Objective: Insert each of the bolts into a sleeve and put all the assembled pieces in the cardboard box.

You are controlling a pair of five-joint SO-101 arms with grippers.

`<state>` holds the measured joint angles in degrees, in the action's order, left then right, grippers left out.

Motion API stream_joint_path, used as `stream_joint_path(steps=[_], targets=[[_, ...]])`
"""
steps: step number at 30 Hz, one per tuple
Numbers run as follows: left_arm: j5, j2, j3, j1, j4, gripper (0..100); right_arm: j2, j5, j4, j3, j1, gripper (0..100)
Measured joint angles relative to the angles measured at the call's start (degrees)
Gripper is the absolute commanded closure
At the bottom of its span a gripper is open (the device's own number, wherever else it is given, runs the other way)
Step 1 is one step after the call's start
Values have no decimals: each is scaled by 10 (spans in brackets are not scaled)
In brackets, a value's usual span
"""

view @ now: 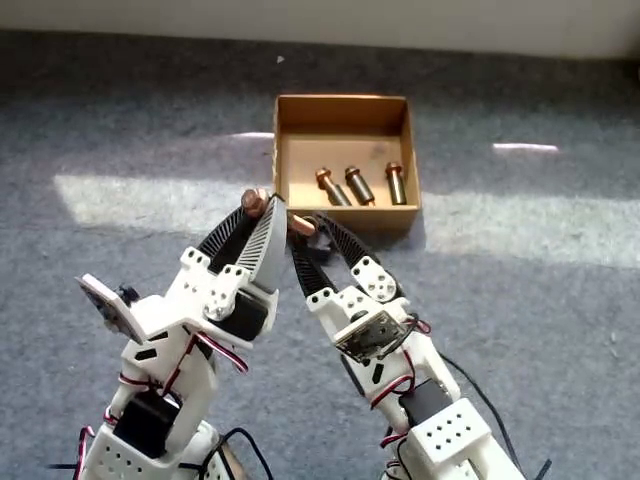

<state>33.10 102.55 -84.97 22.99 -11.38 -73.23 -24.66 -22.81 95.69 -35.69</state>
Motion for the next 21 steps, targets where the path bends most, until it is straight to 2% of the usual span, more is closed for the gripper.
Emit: stream_joint_path(steps=[3,12,18,21], targets=[[-3,0,0,0,0,994,0,0,-1,0,0,993],[-76,0,0,13,0,994,0,-3,-3,0,0,993],[-170,0,-21,55,1,993,1,-6,-3,0,0,993],[-190,0,-21,60,1,983,1,-6,-3,0,0,993]])
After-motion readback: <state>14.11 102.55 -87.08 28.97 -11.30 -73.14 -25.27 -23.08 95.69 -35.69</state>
